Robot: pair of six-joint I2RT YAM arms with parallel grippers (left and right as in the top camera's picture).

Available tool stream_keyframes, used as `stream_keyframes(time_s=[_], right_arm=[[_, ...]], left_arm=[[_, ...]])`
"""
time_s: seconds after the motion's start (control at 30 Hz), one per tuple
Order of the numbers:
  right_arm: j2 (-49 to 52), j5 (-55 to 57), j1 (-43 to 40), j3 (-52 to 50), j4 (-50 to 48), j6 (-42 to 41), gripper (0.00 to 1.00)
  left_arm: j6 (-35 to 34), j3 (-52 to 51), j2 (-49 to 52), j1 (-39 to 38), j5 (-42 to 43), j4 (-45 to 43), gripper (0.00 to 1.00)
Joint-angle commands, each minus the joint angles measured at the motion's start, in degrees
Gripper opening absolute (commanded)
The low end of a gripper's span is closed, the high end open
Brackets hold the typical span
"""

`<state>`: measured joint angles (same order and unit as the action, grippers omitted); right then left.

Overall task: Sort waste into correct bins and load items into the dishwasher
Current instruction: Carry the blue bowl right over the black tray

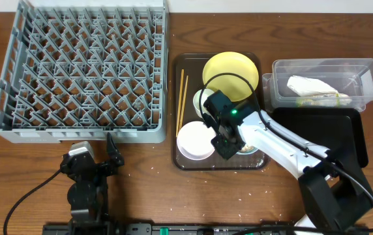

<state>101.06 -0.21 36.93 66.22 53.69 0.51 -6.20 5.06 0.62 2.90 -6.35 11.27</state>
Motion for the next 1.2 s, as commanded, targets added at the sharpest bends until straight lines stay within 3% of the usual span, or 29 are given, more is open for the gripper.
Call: stream_keyframes(time_s=[0.0, 0.23, 0.47, 0.87, 1.17], right_arm=[[-4.87, -1.84, -0.72, 4.26, 2.95, -2.25, 0.01], [-16.37, -8.46, -8.46, 4.94, 5.20, -4.11, 0.01], [-22.95, -19.76, -24.52, 3.91, 8.04, -0.13, 0.01], [-23.80, -51.67, -54.80, -6.82, 7.65, 14.10, 0.01], [-23.61, -65.44, -71.82, -18.29, 1.73, 15.82, 0.01]], left_arm=[[-0.11, -1.36, -0.28, 0.20, -0.31, 0.83, 0.95], [-0.09, -1.36, -0.28, 0.20, -0.31, 0.83, 0.95], [-0.09, -1.36, -0.28, 0.20, -0.31, 0.83, 0.95], [-0.09, -1.36, -0.28, 0.20, -0.31, 0.83, 0.95], [-0.09, -1.36, -0.28, 0.20, -0.31, 0.83, 0.95]])
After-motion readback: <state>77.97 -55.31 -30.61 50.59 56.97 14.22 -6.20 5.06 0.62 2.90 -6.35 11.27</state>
